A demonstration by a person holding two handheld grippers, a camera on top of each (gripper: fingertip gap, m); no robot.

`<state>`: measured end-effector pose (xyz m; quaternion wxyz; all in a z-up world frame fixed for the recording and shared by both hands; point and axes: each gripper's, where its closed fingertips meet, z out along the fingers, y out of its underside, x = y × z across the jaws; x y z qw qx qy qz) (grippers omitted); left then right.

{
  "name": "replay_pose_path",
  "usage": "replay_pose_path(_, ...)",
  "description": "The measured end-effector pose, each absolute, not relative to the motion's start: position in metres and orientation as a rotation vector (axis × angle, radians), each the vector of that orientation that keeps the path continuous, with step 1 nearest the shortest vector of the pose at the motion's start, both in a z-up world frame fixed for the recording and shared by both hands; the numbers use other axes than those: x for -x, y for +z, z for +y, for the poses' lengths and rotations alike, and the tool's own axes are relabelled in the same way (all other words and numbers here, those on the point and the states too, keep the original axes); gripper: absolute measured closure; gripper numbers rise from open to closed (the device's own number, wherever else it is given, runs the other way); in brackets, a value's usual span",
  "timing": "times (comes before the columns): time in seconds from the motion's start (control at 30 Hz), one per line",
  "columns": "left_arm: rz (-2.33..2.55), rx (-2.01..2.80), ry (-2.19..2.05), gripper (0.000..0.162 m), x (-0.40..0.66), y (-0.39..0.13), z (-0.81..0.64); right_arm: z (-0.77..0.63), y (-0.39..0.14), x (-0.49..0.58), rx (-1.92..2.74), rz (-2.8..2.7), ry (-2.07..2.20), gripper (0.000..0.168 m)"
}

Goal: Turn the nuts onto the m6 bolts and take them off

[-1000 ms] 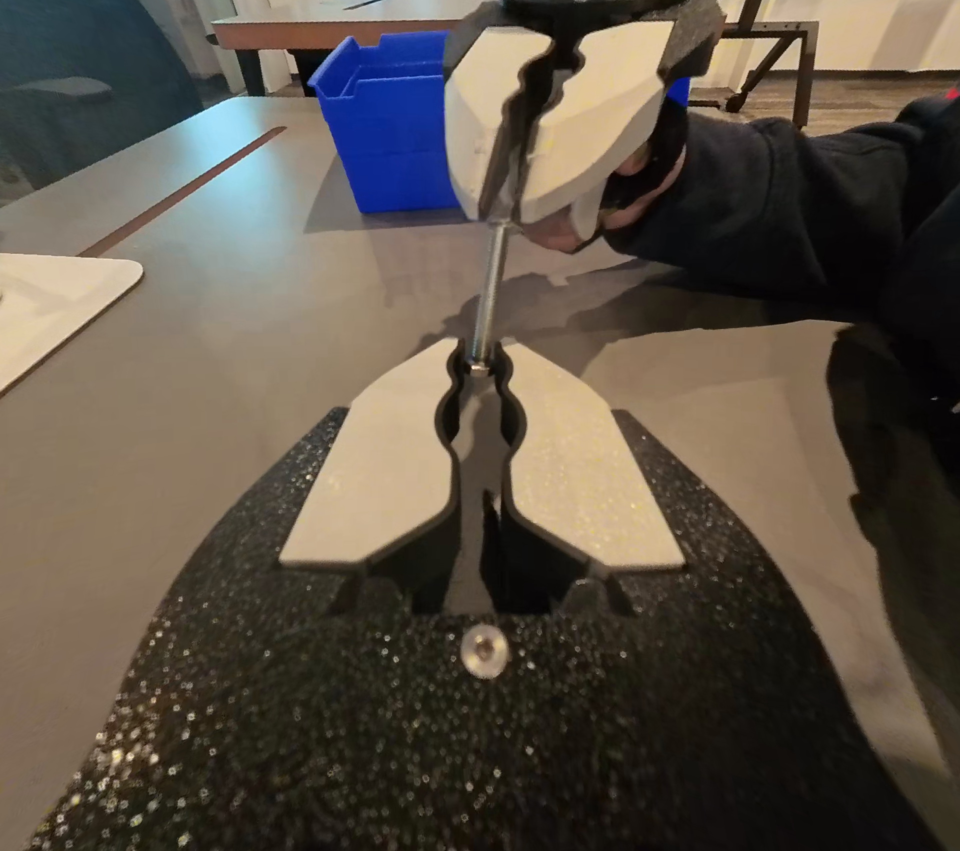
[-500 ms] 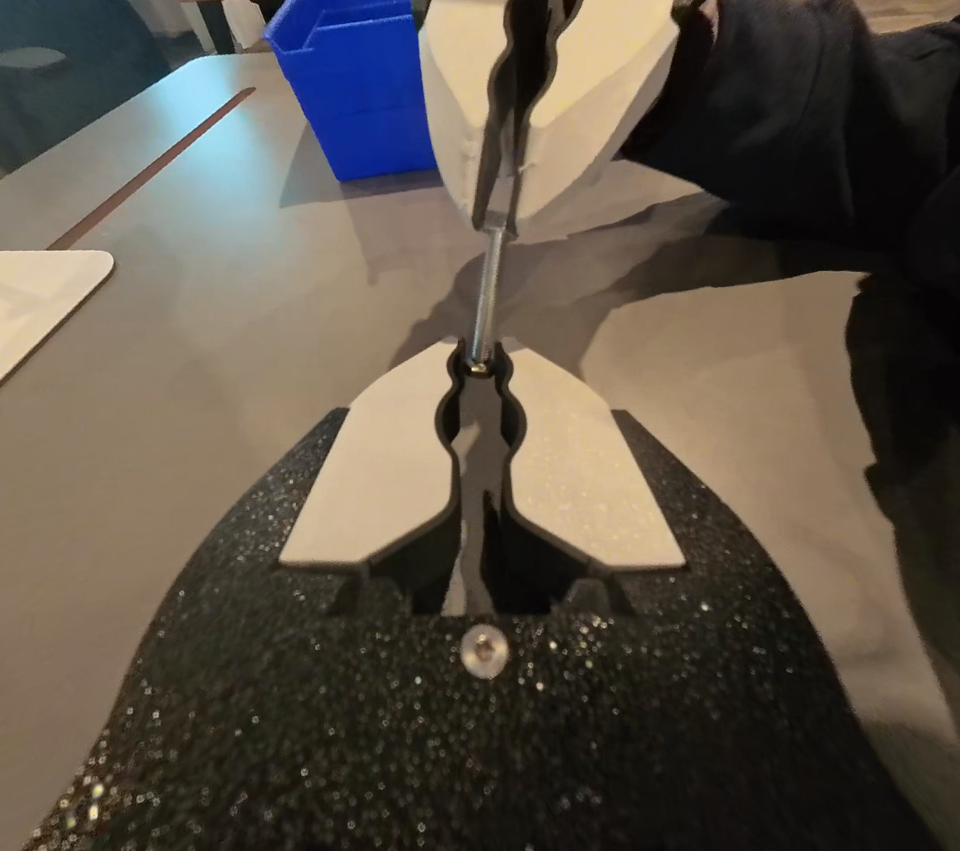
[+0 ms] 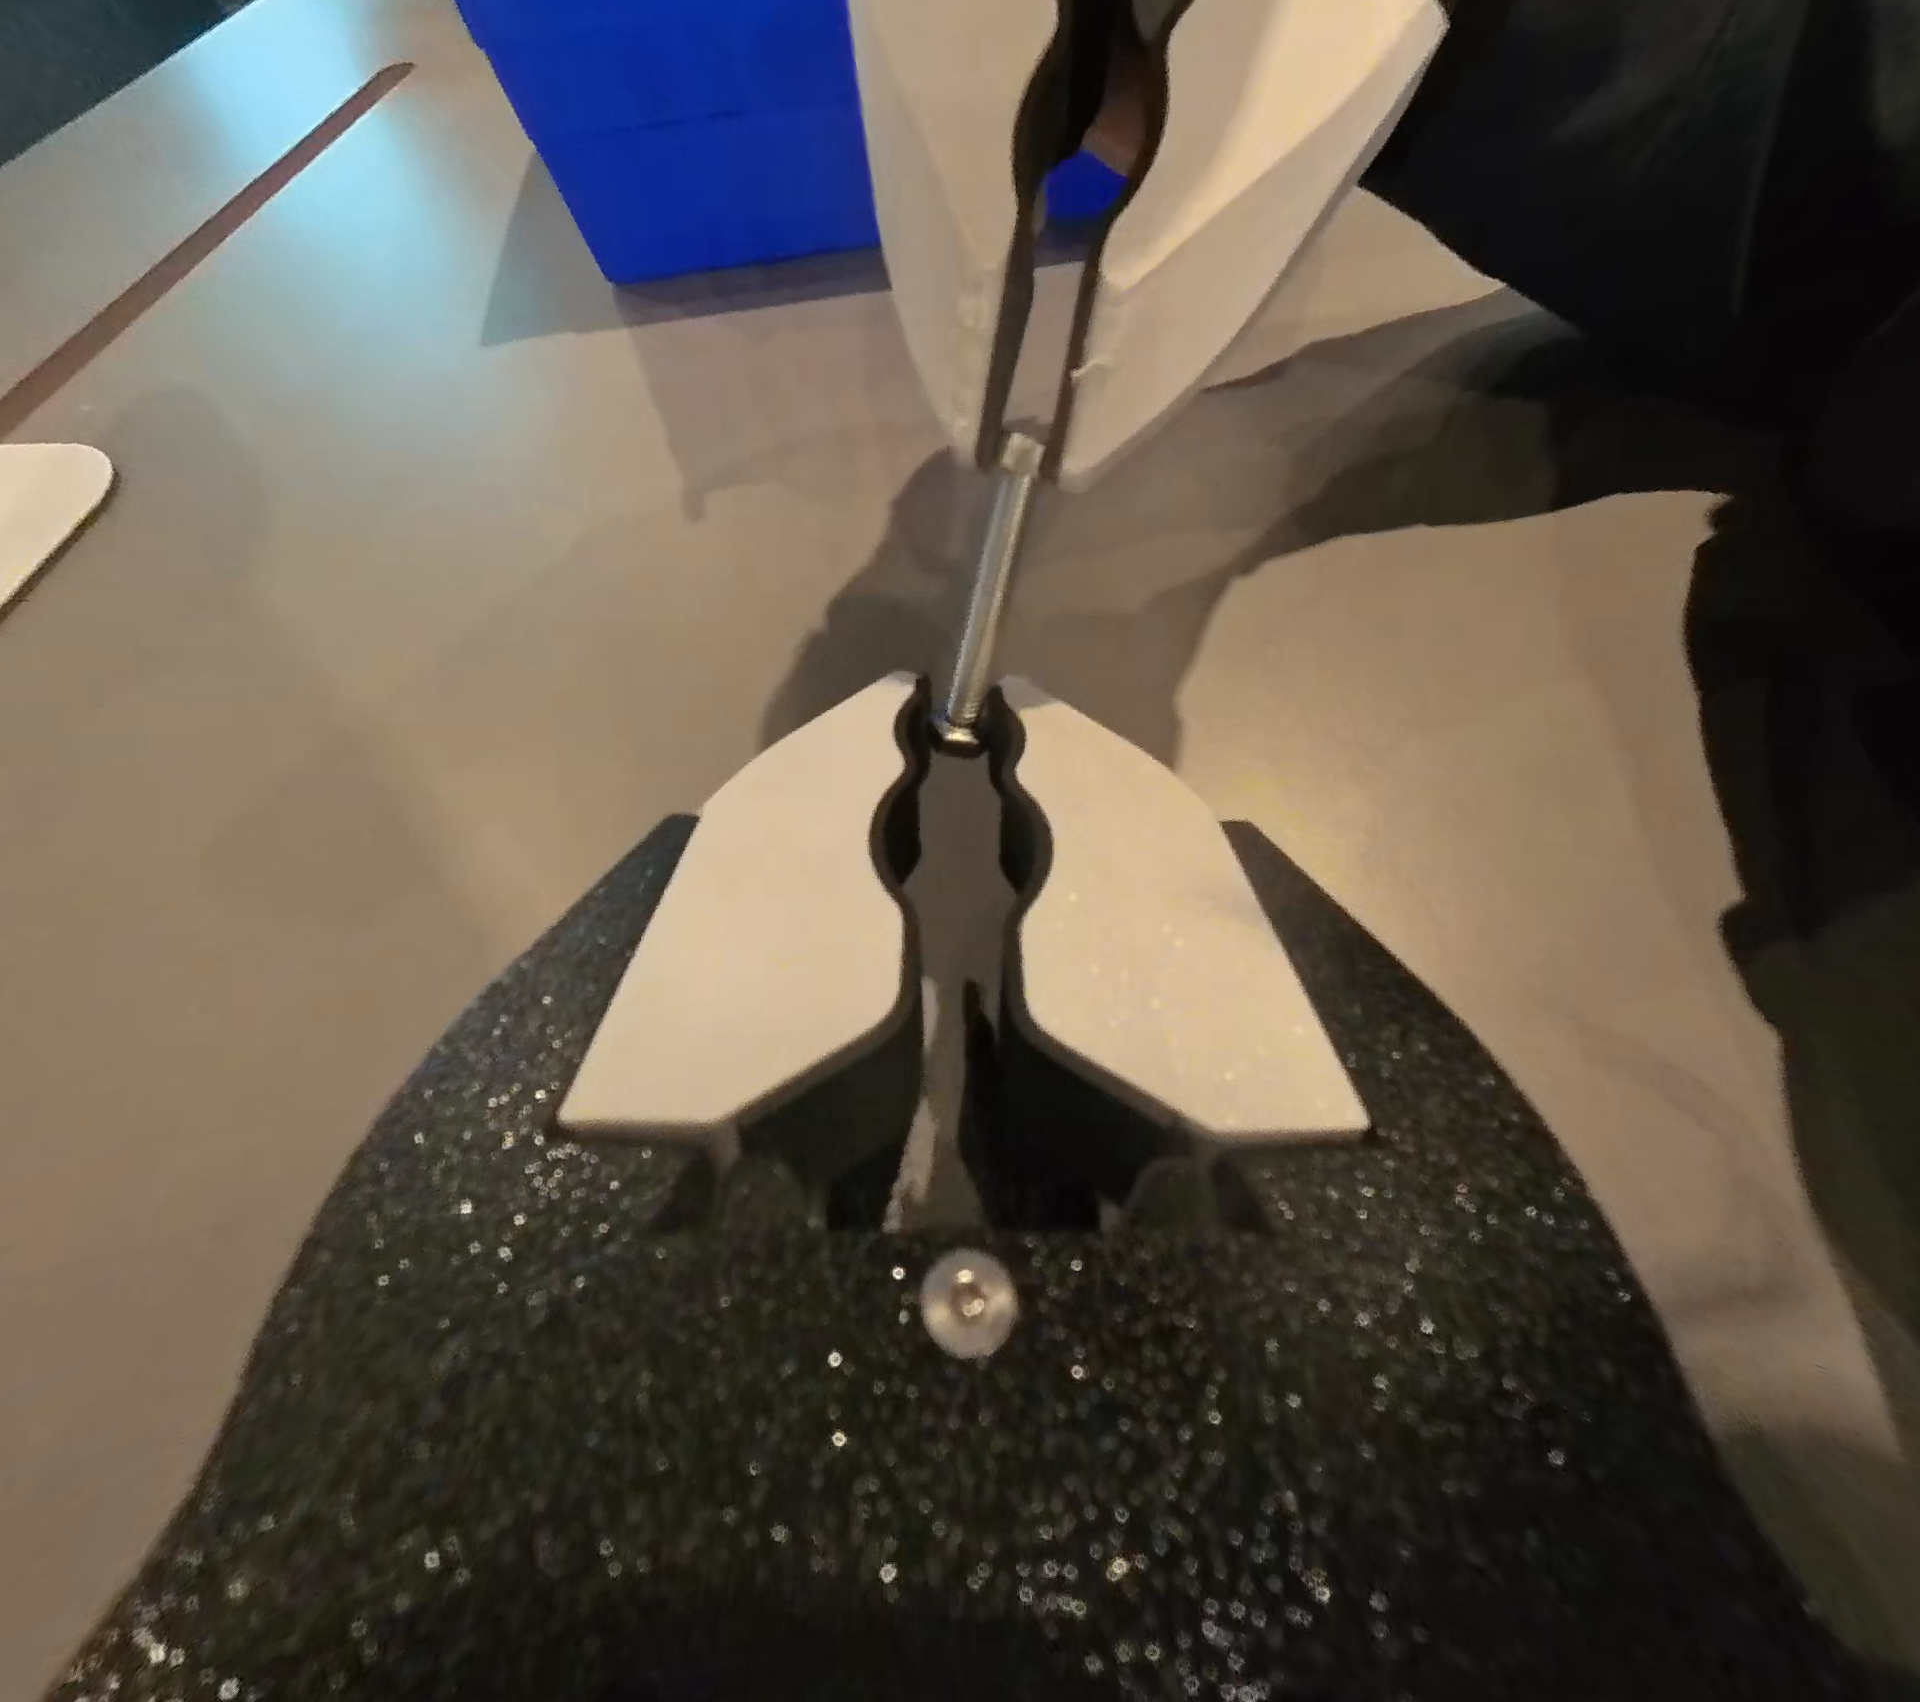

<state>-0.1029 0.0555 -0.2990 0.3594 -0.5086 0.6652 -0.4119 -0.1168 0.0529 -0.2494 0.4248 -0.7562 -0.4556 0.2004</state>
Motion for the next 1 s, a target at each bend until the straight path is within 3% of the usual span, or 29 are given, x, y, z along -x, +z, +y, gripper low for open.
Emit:
replay_pose_path(0.73, 1.611, 1.387, -1.049, 0.152, 0.101, -0.296, 0.070, 0.064, -0.239, 0.098, 1.850, -1.009, 0.463, 0.163)
replay_pose_path(1.0, 1.369, 1.437, -1.053, 0.152, 0.107, -0.280, 0.096, 0.001, -0.289, 0.141, 1.893, -1.200, 0.777, 0.157)
